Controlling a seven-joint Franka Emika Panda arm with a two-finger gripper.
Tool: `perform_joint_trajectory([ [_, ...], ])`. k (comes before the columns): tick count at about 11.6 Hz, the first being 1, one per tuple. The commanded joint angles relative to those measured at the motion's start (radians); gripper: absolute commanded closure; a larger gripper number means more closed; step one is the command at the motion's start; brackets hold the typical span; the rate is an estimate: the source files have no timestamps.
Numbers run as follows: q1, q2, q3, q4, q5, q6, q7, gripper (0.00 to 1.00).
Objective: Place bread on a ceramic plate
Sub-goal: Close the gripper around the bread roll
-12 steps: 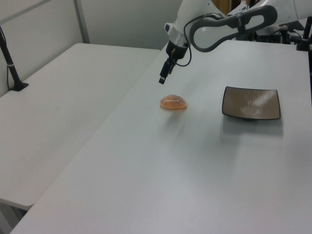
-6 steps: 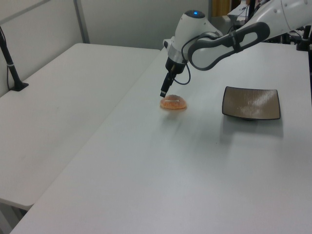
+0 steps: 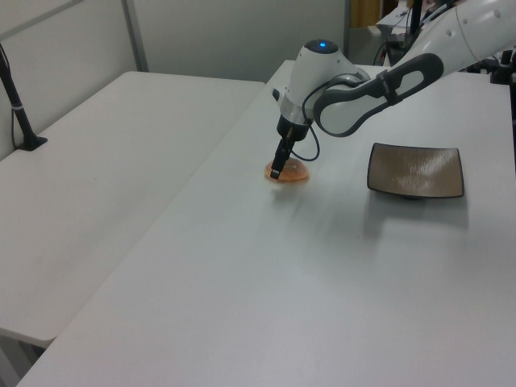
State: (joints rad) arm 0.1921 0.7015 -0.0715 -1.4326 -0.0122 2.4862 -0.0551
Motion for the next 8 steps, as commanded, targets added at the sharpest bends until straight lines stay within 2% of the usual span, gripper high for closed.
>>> perform_joint_trajectory([
  [1,0.009,-0.008,-0.004,-0.034,-0.023,0.028,0.024,0.00],
  [2,0.009,-0.008,-0.004,-0.037,-0.023,0.028,0.024,0.01],
  [4,0.009,-0.010,-0.004,-0.045,-0.023,0.028,0.024,0.24],
  [7,0.007,-0.014,-0.004,-0.045,-0.017,0.026,0.024,0.63],
  [8,0.007,-0.019,-0.004,-0.045,-0.012,0.025,0.026,0.67],
])
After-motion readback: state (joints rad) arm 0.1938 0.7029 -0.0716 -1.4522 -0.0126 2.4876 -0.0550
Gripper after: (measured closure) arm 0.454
